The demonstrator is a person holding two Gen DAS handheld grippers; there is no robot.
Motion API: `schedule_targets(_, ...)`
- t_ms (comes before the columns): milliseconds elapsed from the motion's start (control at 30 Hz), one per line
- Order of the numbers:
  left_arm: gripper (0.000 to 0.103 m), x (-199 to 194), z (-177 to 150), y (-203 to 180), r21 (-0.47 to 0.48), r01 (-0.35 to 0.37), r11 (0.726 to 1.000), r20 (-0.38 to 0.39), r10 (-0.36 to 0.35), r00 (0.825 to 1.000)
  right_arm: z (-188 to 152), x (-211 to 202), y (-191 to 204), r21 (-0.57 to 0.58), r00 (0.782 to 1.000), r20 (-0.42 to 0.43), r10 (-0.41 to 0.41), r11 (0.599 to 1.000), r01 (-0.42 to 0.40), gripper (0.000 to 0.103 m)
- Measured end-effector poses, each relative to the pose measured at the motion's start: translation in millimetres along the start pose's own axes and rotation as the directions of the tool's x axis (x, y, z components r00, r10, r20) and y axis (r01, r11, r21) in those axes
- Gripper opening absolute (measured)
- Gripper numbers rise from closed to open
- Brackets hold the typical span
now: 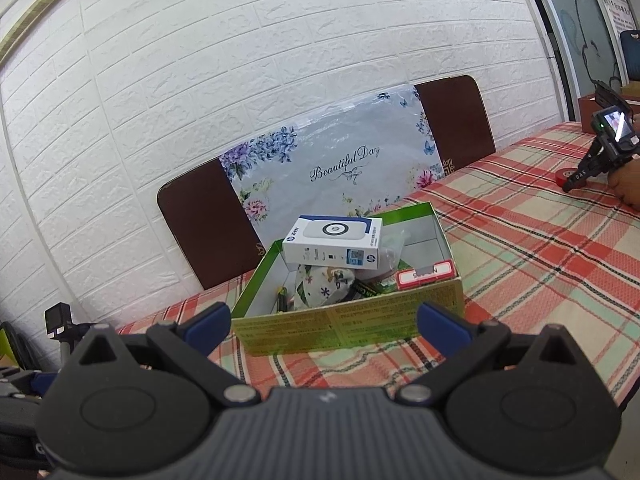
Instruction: Organize objects
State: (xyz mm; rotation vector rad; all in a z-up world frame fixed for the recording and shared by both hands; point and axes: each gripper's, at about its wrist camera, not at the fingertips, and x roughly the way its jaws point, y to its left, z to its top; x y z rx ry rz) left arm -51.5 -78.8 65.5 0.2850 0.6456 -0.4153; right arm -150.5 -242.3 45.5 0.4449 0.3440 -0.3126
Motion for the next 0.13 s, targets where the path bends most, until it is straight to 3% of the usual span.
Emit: schedule_targets(133,0.103,-1.4,-1.5,0.3,0.003,0.029,1.0,0.017,-0.029,0.999,-1.7,1.9,-0.9,-0.003,1.0,-0.006,-0.003,1.0,0.003,0.103)
